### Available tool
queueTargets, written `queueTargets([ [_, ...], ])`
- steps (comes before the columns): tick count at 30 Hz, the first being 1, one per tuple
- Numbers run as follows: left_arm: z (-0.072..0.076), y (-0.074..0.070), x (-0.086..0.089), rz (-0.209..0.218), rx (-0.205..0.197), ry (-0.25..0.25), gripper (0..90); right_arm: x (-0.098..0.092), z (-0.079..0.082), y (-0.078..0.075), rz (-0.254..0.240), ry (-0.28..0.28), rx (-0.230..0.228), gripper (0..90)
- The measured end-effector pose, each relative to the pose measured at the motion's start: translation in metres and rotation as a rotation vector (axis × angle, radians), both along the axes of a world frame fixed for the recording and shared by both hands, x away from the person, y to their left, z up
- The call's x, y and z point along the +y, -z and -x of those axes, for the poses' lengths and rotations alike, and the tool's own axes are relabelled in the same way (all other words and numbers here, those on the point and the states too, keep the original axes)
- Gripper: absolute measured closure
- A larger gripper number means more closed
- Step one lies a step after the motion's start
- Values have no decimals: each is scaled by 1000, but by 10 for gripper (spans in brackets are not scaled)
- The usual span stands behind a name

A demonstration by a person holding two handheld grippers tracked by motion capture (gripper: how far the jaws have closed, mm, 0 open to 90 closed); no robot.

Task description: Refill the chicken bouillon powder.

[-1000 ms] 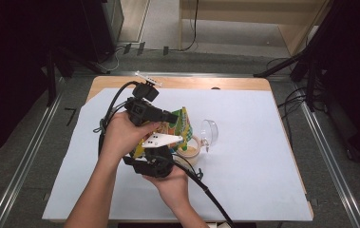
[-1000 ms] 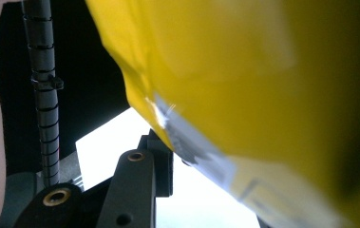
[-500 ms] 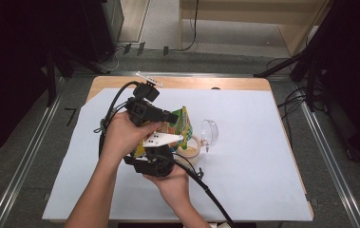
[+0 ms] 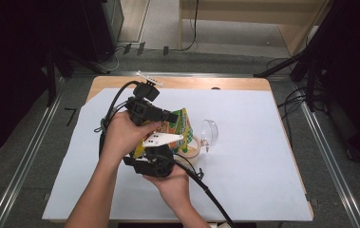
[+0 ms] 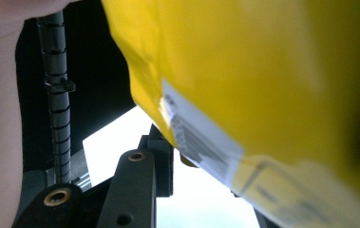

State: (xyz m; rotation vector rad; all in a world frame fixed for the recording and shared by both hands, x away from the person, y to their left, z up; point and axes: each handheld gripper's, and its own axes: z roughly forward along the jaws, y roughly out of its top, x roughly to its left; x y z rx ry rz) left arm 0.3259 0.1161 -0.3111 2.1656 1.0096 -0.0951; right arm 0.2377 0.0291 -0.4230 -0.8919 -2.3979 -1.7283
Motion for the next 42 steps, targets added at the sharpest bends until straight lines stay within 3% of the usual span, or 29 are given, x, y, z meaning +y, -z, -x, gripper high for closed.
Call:
queueTargets([
  [7, 0, 0, -1, 0, 0, 3, 812, 0, 1, 1, -19, 6, 15, 699],
  [42, -1, 3, -3, 13, 17, 17, 811, -3, 1, 5, -14, 12, -8, 707],
])
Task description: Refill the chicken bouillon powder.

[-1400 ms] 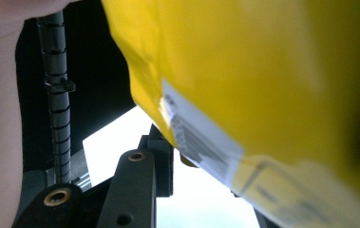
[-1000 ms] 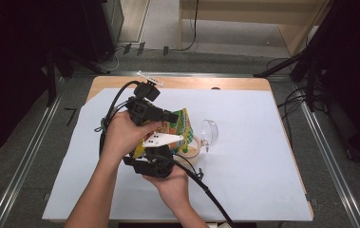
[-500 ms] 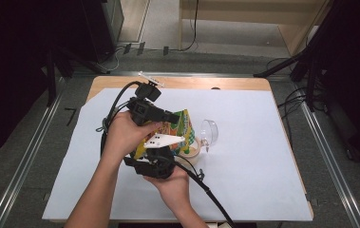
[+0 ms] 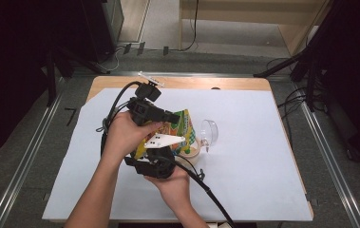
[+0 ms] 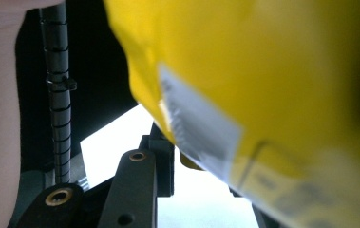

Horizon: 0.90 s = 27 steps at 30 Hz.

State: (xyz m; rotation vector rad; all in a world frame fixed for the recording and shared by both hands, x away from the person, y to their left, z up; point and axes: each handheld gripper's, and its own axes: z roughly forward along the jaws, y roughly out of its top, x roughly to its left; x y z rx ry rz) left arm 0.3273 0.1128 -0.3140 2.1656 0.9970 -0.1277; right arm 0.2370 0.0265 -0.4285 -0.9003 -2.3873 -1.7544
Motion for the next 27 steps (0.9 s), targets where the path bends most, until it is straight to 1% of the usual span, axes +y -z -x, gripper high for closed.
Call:
queueTargets([
  [7, 3, -2, -1, 0, -2, -3, 813, -1, -1, 2, -8, 1, -6, 707],
  [10, 3, -3, -1, 0, -6, -3, 814, -2, -2, 2, -15, 4, -1, 705],
  [15, 4, -4, 0, 12, -8, -6, 813, -3, -3, 2, -12, 6, -1, 703],
  [27, 4, -5, 2, 17, -13, -7, 813, -4, -5, 1, -11, 12, -4, 699],
])
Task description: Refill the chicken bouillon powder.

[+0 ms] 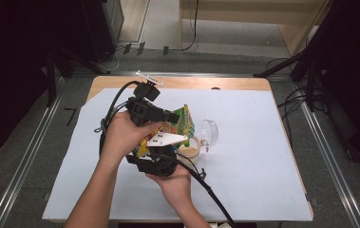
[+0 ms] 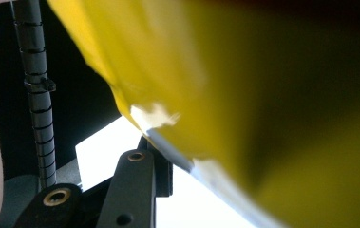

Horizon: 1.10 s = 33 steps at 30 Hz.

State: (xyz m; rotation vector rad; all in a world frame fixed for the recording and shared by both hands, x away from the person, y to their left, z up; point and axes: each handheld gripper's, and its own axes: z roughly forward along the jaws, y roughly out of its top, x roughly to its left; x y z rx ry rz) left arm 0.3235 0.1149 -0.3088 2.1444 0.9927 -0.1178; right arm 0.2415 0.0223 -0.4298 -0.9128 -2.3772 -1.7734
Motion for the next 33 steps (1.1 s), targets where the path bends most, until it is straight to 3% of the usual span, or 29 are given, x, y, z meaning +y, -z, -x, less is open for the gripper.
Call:
queueTargets([
  [17, -3, -1, 5, 3, -22, -22, 803, 1, -1, -7, 1, 1, 2, 687],
  [33, -8, 1, 2, -7, -17, -21, 801, 2, 1, -10, 12, 5, 8, 679],
])
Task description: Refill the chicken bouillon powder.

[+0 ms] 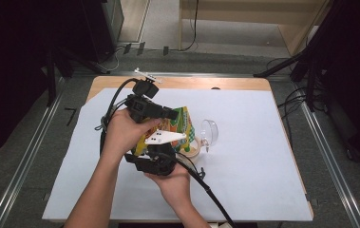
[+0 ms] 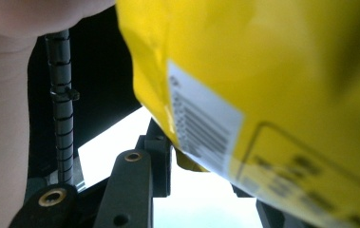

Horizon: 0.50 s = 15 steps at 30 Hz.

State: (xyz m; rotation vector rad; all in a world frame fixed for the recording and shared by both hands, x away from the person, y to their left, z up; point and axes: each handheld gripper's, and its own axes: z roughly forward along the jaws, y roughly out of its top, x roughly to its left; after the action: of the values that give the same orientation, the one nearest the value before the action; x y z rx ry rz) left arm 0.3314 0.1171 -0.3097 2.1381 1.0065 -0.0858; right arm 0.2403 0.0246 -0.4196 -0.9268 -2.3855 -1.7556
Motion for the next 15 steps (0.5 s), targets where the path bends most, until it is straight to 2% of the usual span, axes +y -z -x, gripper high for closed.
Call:
queueTargets([
  [5, 0, 0, -2, -1, -3, 0, 800, 2, 3, 0, 13, -13, -23, 639],
  [9, 1, -1, -2, 2, -6, -2, 800, 2, 4, 0, 28, -5, -43, 701],
  [15, 3, -3, -4, 5, -40, -2, 792, 2, 3, -1, 20, -2, -38, 712],
])
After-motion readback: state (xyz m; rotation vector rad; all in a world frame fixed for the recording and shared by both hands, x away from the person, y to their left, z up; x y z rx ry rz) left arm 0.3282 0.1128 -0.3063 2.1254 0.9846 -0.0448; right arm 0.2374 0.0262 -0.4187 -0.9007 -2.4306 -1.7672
